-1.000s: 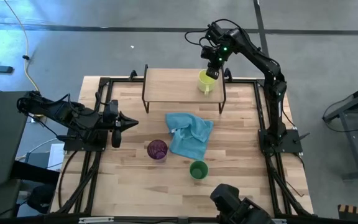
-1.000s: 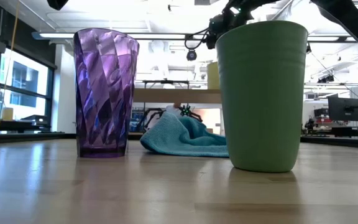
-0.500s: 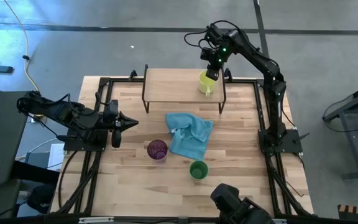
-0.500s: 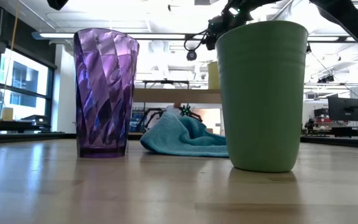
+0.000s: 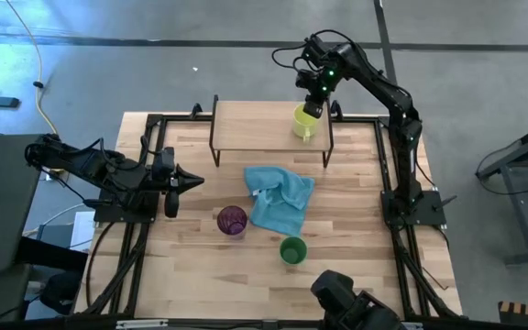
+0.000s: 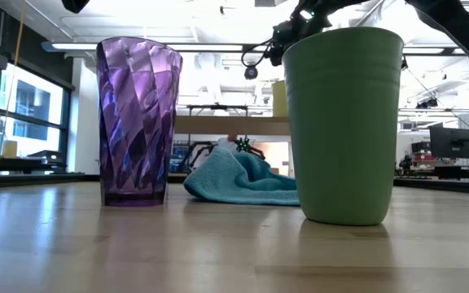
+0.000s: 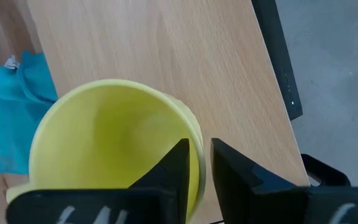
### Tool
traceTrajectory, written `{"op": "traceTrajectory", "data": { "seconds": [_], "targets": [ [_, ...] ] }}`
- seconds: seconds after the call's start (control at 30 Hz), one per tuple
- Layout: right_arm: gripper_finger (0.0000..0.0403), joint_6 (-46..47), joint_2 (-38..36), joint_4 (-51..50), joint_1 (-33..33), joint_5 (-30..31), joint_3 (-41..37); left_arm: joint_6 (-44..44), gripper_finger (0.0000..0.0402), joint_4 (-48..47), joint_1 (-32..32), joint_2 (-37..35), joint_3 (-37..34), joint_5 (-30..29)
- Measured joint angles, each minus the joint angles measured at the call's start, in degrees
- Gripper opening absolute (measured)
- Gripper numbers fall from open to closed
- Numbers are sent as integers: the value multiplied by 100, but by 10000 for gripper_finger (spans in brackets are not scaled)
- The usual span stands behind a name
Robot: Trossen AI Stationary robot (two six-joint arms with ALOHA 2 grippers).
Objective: Stack small to large cups/mugs on shelf
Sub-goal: Put the green cup on the shelf
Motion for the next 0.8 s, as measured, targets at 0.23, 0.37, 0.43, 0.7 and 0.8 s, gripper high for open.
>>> {"op": "traceTrajectory", "data": {
  "seconds": [0.23,0.37,0.43,0.7,0.8],
  "targets": [
    [58,0,-2,8,-1,0,2,0,1,0,1,-1,0,0],
    [58,0,-7,9,-1,0,7,0,1,0,2,0,0,0],
    [58,-2,-9,9,-1,0,7,0,1,0,0,0,0,0],
    [58,-22,-9,-27,-1,-2,9,0,1,0,2,0,0,0],
    [58,-24,-11,-66,-1,-2,11,0,1,0,0,0,0,0]
  ]
}}
